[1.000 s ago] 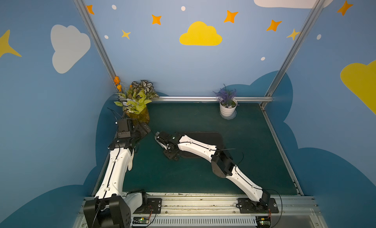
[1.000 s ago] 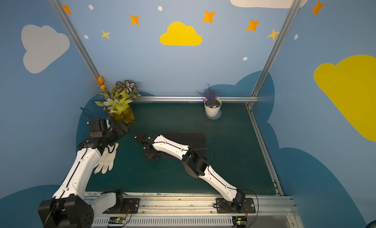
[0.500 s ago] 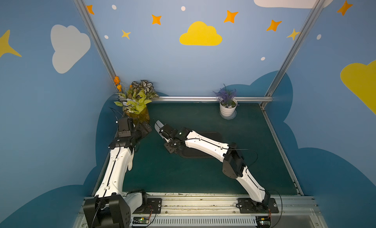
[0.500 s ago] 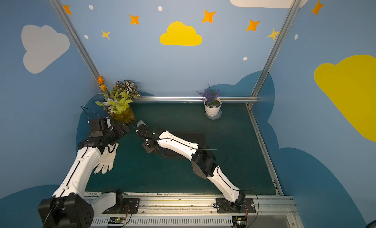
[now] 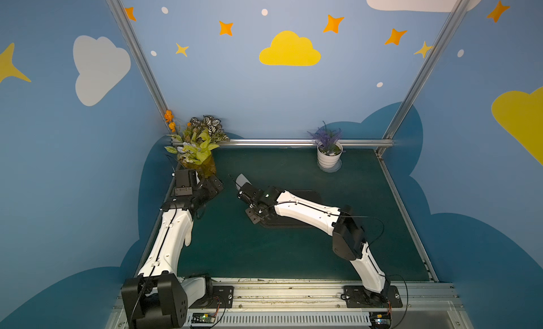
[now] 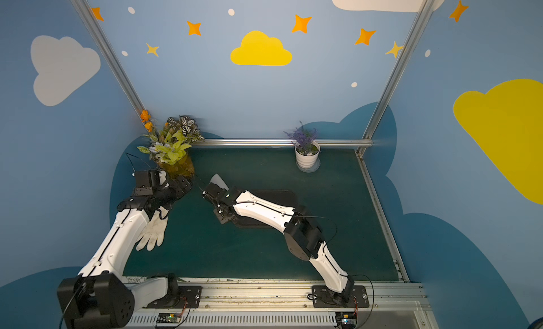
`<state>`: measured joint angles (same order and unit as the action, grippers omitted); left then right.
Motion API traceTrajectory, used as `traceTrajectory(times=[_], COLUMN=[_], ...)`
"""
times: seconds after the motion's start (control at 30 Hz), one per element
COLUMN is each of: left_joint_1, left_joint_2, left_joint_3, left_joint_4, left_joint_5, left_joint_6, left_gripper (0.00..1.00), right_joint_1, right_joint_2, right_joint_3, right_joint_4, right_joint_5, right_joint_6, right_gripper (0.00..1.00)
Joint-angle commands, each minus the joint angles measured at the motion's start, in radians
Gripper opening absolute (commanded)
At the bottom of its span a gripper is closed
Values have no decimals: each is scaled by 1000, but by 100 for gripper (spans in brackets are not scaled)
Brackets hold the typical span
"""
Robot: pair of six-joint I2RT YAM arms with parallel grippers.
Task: Align the knife with the edge of the cutting board
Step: Pick up the knife at the center of the board, then place the knife at the edge of the cutting board.
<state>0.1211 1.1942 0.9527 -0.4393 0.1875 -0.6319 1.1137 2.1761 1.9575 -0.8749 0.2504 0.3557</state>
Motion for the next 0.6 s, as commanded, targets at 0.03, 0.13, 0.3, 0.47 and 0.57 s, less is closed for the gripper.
traceTrajectory(times=[0.03,0.13,0.3,0.47,0.57], left_joint_1=[-10,-14,-35,-71,-93], left_joint_2=[11,20,58,83,111], left_joint_3=[31,27,42,58,72], left_joint_4=[26,44,46,37,35], left_joint_5=[49,87,134,148,184], left_joint_6=[14,13,22,41,56], left_gripper=[100,100,100,100,100], right_joint_1=[-12,-16,-22,-26,-28], right_joint_2=[-110,-140,-184,-235,-276], right_joint_3=[-76,-115,-171,-240,-298], right_joint_4=[62,65,62,43,40], right_joint_5=[67,85,131,193,218], right_joint_6=[54,71,103,180,238], right_gripper=[0,0,0,0,0])
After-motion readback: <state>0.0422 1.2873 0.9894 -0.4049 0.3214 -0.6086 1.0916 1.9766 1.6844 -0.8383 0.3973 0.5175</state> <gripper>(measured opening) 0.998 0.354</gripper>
